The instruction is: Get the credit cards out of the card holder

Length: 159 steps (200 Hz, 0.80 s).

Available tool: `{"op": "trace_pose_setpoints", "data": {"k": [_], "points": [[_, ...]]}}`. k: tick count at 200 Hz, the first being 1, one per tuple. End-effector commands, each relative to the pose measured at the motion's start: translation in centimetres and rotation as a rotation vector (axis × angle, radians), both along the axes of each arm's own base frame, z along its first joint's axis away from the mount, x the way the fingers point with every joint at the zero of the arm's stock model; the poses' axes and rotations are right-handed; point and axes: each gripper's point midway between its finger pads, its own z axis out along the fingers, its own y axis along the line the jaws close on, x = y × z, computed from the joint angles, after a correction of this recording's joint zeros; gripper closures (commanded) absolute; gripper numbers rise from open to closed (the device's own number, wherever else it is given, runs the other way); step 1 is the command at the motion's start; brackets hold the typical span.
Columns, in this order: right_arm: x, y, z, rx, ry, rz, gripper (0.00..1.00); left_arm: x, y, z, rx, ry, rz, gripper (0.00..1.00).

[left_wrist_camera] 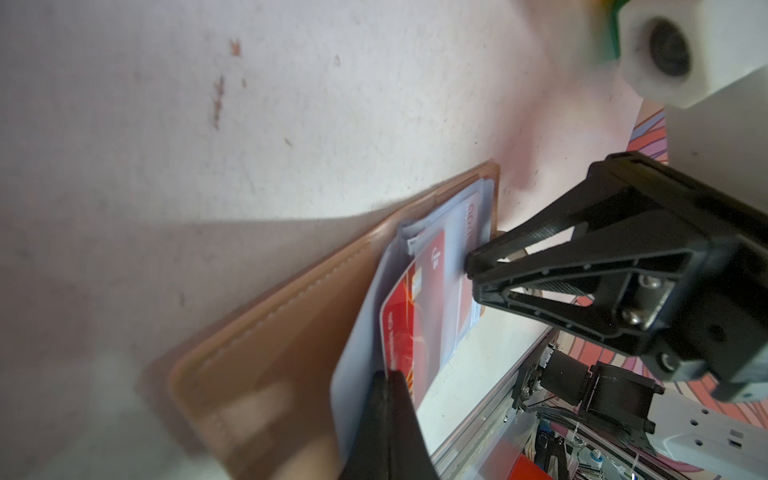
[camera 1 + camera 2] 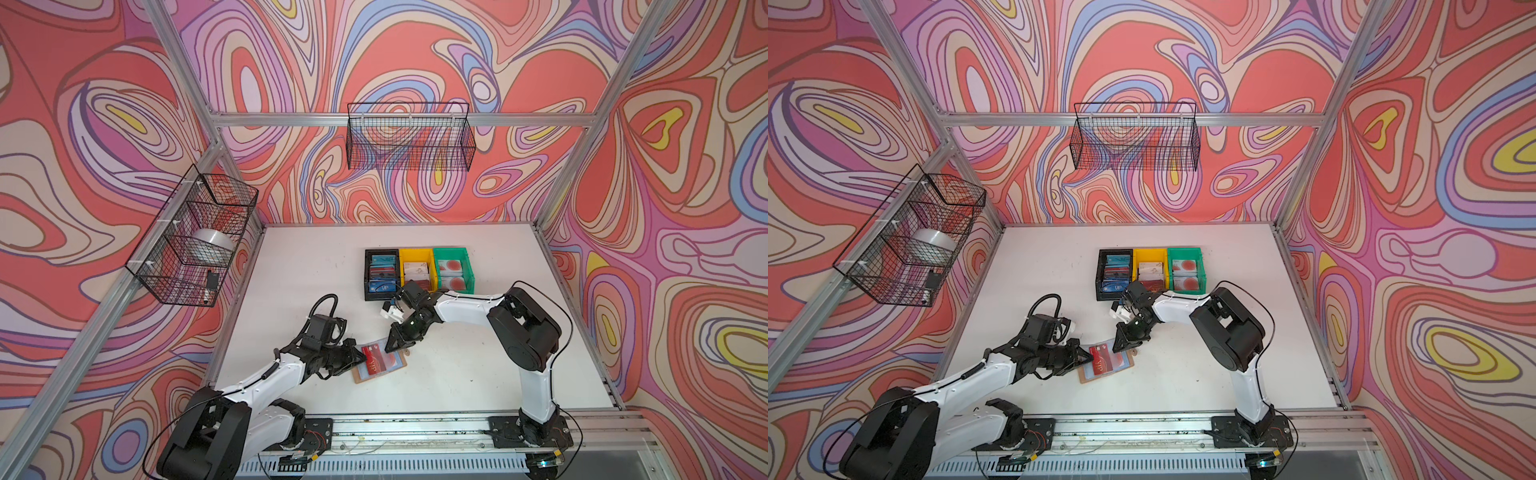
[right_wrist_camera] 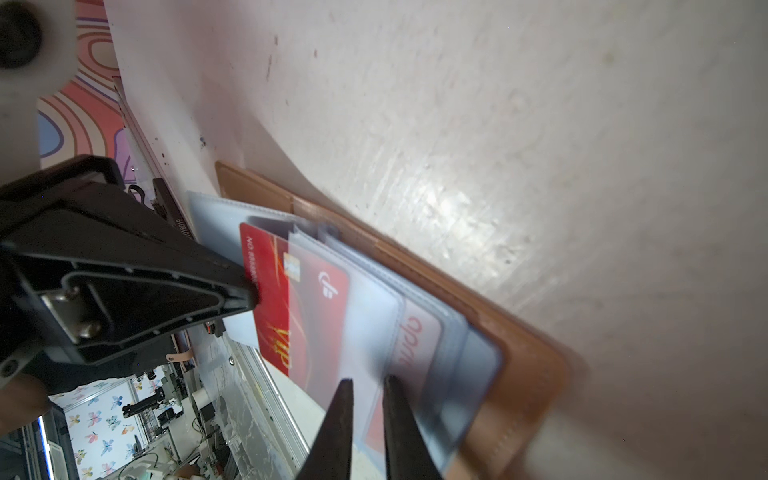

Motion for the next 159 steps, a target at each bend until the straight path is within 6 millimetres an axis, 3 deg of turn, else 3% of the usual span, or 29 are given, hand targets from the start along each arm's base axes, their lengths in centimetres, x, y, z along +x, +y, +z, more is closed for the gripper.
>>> {"op": "trace_pose_setpoints", "data": {"k": [1, 19, 65, 119, 159], "points": [[0.2, -1.0, -1.7, -0.067, -0.001, -0.007, 0.82, -1.5, 1.3, -0.9, 0.053, 0.059, 0.002, 1.0], [0.2, -1.0, -1.6, -0.068, -0.001, -0.005, 0.82, -1.7, 2.0, -0.6, 0.055, 0.063, 0.025, 1.0], [0.5, -0.6, -0.3, -0.046, -0.013, 0.011, 0.82, 0.4, 1.3, 2.4, -0.055, -0.026, 0.068, 1.0], [0.9, 0.6, 3.1, 0.063, -0.024, 0.03, 0.81, 1.6, 0.1, 4.1, -0.141, -0.063, 0.059, 1.0], [1.1, 0.7, 4.4, 0.115, -0.018, 0.043, 0.8, 2.2, 0.2, 5.5, -0.135, -0.099, 0.064, 1.0]]}}
